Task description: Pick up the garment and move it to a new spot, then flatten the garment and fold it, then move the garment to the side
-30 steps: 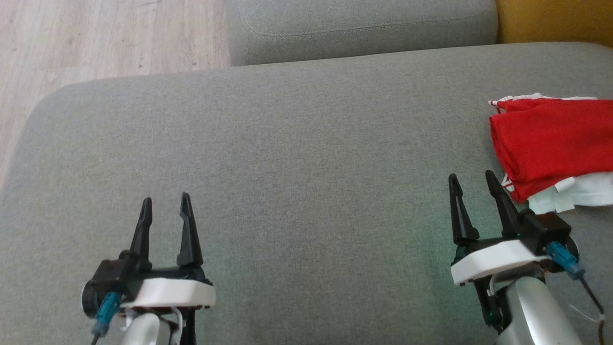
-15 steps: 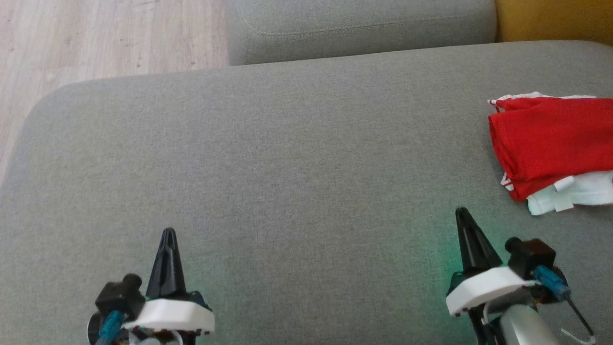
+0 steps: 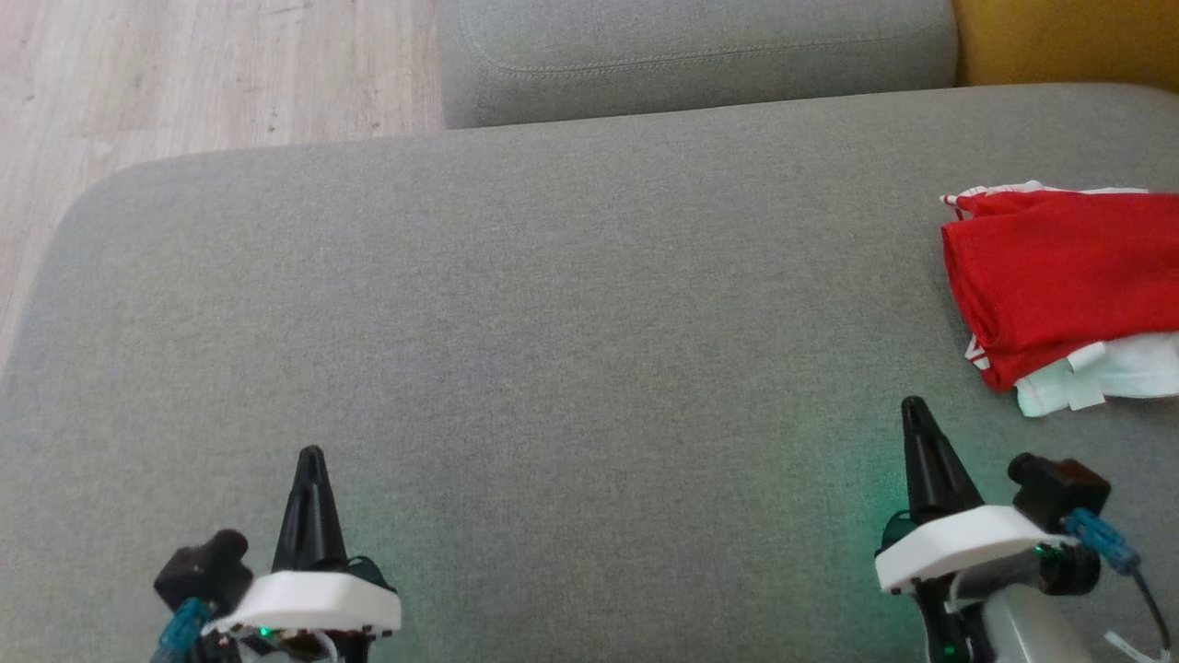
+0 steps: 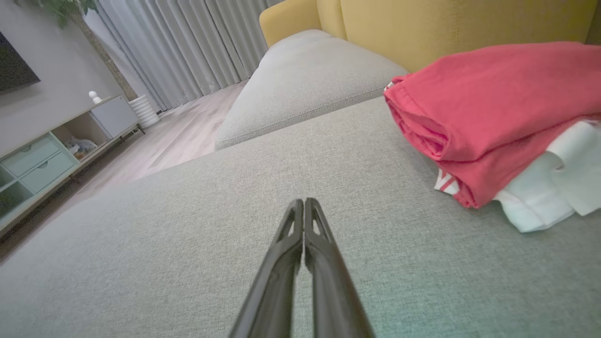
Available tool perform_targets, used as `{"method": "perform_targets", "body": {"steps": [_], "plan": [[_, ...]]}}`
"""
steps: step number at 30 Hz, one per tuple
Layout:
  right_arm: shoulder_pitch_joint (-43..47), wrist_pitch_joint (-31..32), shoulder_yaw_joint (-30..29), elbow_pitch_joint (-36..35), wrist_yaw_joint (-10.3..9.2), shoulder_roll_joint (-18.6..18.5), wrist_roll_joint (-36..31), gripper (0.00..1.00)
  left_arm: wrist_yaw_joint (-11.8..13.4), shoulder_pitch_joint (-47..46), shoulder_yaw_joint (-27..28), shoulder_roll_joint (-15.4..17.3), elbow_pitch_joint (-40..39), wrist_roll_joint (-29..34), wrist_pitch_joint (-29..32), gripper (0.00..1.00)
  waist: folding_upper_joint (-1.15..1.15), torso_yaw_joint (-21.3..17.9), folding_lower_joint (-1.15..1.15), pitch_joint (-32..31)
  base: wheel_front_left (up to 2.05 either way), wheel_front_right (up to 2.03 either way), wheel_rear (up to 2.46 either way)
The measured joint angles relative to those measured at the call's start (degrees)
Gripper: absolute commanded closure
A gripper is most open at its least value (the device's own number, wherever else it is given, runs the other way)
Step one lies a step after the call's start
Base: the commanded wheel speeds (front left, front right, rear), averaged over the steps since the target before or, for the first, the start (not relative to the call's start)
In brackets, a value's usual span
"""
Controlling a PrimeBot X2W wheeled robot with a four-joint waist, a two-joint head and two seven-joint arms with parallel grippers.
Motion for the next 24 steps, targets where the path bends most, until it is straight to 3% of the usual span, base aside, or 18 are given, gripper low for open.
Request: {"method": "perform_targets", "body": {"steps": [24], "plan": [[0.02,3.64,-2.29,-2.20,0.00,-0.01,16.15,1.00,-1.51,-0.01,2.56,-0.01,-0.75,-13.86,4.02,1.00,0.00,0.48,0.00,-0.52,0.00,0.00,0.00]]}}
